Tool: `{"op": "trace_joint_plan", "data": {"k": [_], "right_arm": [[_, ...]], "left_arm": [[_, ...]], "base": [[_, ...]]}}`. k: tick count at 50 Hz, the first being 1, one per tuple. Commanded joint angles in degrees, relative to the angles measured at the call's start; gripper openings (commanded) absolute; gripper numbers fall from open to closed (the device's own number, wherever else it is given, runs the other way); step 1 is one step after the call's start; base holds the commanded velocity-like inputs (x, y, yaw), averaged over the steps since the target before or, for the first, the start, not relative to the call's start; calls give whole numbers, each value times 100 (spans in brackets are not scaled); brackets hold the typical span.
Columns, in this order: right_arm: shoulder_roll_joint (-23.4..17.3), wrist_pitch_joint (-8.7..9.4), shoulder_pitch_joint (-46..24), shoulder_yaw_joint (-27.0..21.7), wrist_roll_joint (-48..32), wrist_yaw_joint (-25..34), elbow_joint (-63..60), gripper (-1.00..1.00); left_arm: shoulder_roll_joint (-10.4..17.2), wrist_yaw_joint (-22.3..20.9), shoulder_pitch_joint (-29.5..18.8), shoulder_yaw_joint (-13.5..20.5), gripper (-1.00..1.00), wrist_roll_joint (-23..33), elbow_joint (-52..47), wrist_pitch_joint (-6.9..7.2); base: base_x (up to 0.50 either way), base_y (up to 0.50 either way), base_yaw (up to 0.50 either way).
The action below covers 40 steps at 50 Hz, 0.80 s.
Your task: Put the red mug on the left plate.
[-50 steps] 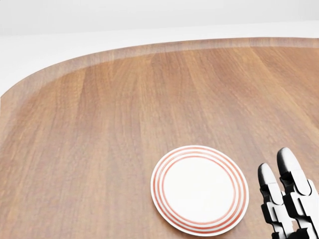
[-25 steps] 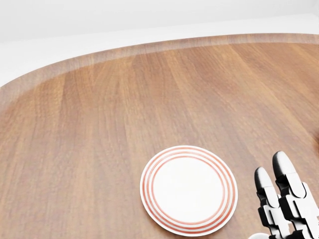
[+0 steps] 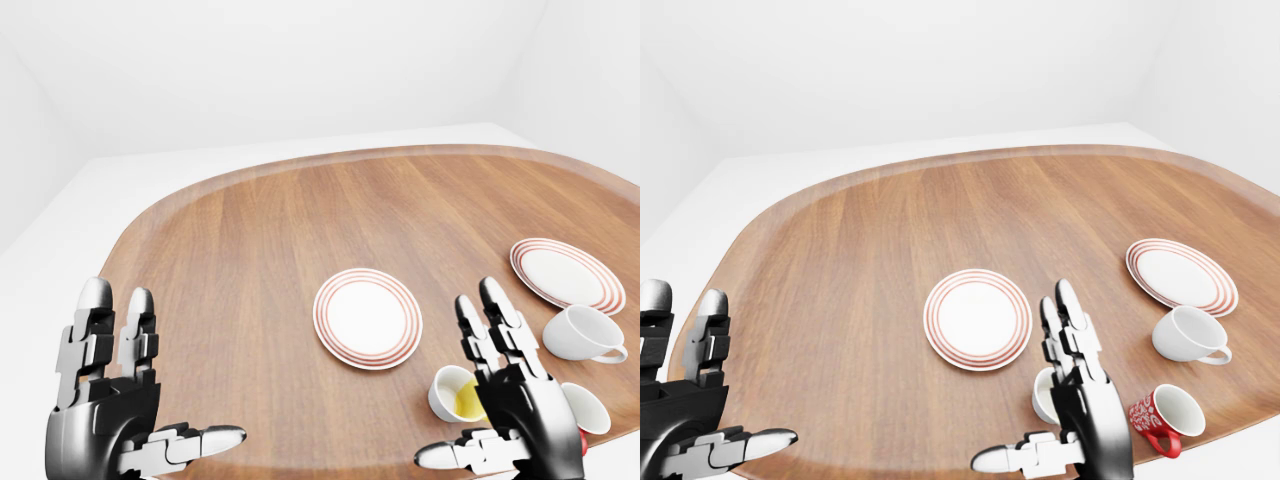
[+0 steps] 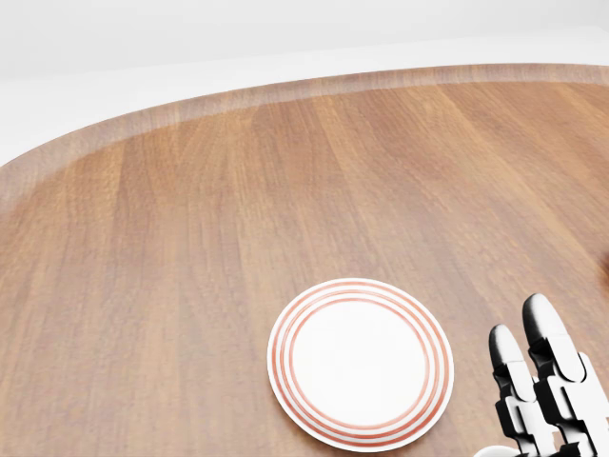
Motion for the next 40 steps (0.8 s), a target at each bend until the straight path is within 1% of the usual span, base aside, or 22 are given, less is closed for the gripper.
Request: {"op": "trace_joint_plan", "data": {"k": [1,6,9,12,15,18,19,20,21,23,24,25,26,27,28,29,30,31,33,35,39,40], "right_arm": [[42,0,18,-99,73,-15,-36,100],[167,0,-5,-180,-20,-41,-8,100],[242,0,110,-322,181,52,-83,100],[541,0,-17,-736,-360,-77,-17,100],[961,0,-146,-1154,-1415,-200,-40,100],[1013,0,-107,-876,-1805,243,-139,100],[1113,0,18,-779,-2285,187,-217,100],[1247,0,36,-728,-3132,-8,-195,100],[1288,0,-35,-673,-3873,-252,-59,100],[1241,0,-87,-576,-4863,-670,136,100],[525,103,-2105,-2823,-3494,1433,-846,100],[-49,1000,-3143,-3843,-3326,2252,-1110,100],[-335,1000,-3546,-4277,-3512,2252,-1181,100],[-227,1000,-3669,-4361,-3790,2252,-1201,100],[-94,733,-3538,-4319,-4205,2252,-1206,100],[-38,470,-3477,-4313,-4320,2252,-1208,100],[-10,432,-3484,-4325,-4331,2252,-1208,100],[61,0,-3201,-4135,-4573,2252,-1209,100],[303,0,-2968,-3891,-5059,2252,-1193,100],[258,0,-2840,-3745,-5270,2252,-965,100],[265,0,-2670,-3479,-5202,2252,-754,100],[-2097,1000,-3907,-5284,-3409,2252,-953,100]], "left_arm": [[-9,-7,-7,7,100,4,1,0],[-9,0,-13,-4,100,29,6,0],[2,71,-57,21,100,66,16,0],[-42,38,23,-5,100,72,-16,0],[-71,3,89,29,100,32,-47,0],[-82,-14,42,167,100,-73,-63,0],[-93,-9,9,217,100,-89,-59,0],[-111,-30,-2,235,100,-99,-64,0],[-139,-53,-5,230,100,-78,-73,0],[-184,-85,-9,218,100,-19,-73,0],[-195,-98,-11,211,100,-4,-75,0],[-200,-101,-16,212,100,3,-74,0],[-192,-88,-44,218,100,26,-54,0],[-181,-62,-79,228,100,45,-35,0],[-163,-13,-129,242,100,68,-11,0],[-163,-5,-128,234,100,81,-5,0],[-159,-1,-126,231,100,81,-4,0],[-185,-23,-76,212,100,88,-22,0],[-208,-64,-28,196,100,97,-29,0],[-211,-61,-29,180,100,137,-11,0],[-166,9,-75,164,100,176,23,0],[-145,42,-92,183,100,151,29,0]], "base": [[0,0,0],[0,0,0],[0,0,0],[0,0,0],[0,0,0],[0,0,0],[0,0,0],[0,0,0],[0,0,0],[0,0,0],[0,0,0],[0,0,0],[0,0,0],[0,0,0],[0,0,0],[0,0,0],[0,0,0],[0,0,0],[0,0,0],[0,0,0],[0,0,0],[0,0,0]]}}
